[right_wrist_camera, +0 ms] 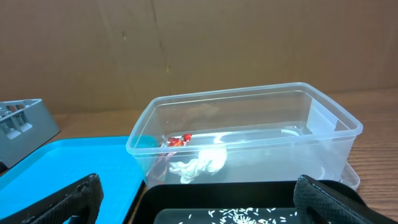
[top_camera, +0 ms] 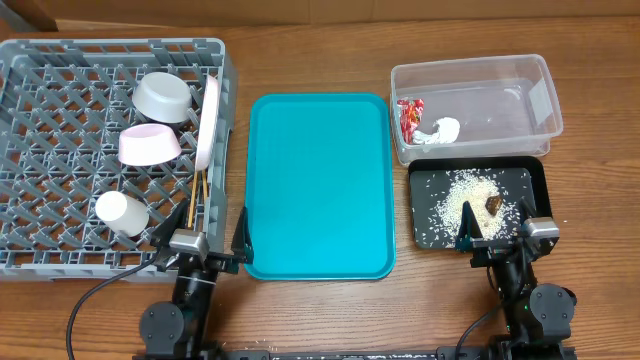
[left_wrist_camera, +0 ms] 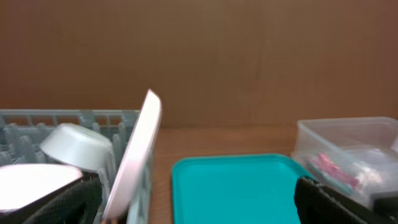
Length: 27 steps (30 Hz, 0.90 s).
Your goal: Sort waste into correct bins and load items into the dishwasher
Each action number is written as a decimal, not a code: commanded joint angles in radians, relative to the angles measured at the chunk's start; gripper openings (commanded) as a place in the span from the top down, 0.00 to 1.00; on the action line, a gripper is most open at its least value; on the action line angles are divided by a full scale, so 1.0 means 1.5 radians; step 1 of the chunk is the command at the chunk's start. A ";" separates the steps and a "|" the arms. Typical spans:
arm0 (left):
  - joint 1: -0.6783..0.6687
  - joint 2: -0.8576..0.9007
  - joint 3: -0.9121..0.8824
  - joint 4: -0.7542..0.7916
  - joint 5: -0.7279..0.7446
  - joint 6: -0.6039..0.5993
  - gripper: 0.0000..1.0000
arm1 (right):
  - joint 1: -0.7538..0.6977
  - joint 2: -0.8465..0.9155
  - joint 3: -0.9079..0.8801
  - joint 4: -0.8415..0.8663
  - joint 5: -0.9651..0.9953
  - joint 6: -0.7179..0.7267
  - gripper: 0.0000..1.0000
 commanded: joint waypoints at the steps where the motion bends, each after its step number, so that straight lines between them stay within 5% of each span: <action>1: -0.003 -0.009 -0.032 0.005 -0.079 0.010 0.00 | -0.003 -0.007 -0.007 0.005 -0.001 -0.002 0.00; 4: -0.003 -0.009 -0.032 -0.092 -0.079 0.010 0.00 | -0.003 -0.007 -0.007 0.006 -0.001 -0.002 0.00; 27: -0.003 -0.003 -0.031 -0.094 -0.084 0.010 0.00 | -0.003 -0.007 -0.007 0.005 -0.001 -0.002 0.00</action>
